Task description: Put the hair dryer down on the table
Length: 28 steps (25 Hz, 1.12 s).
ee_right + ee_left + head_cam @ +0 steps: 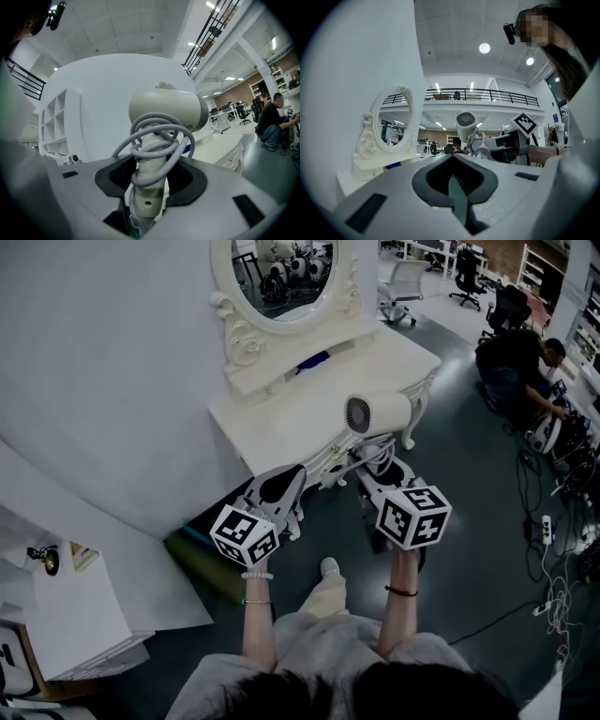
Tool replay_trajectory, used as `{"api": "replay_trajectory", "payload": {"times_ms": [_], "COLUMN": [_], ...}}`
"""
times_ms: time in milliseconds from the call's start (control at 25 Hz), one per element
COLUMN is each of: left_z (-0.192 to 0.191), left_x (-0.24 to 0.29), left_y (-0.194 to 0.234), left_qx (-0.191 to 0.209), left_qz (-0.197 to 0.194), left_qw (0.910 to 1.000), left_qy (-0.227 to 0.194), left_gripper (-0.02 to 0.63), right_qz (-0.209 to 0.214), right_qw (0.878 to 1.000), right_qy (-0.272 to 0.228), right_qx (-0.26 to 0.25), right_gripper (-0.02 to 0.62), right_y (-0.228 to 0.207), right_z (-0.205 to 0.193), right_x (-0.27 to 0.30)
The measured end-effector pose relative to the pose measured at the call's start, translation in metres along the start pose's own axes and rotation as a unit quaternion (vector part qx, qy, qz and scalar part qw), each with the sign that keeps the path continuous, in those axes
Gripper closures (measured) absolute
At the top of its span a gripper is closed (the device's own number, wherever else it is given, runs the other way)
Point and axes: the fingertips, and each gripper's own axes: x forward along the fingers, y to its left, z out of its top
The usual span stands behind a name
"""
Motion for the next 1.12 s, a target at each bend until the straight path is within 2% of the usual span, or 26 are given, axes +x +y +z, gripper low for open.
{"api": "replay_trajectory", "payload": {"times_ms": [320,760,1120], "left_z": [0.000,0.008,0.008], "left_x": [0.049,0.110,0.161], "left_y": [0.038,0.095,0.133], "left_qx": [-0.011,-0.012,-0.029], "left_qz": [0.006,0.008,-0.007], "left_qw": [0.9997,0.9997,0.9992], "left_qy": [-0.022,-0.020,-0.028], "left_gripper": [0.601,0.601,0.601], "right_qz": [0.015,0.023,0.001], "right_qw": [1.000,0.998,0.998], "right_qy": [0.022,0.049,0.067], "right_qx": [-0.015,-0.026,-0.021], "right_gripper": [0.408,0.407,0.407], "right_y": [-0.031,-0.072,-0.116], "right_z": [0.009,0.028,0.035], "right_x": [0.047,0.112,0.149]}}
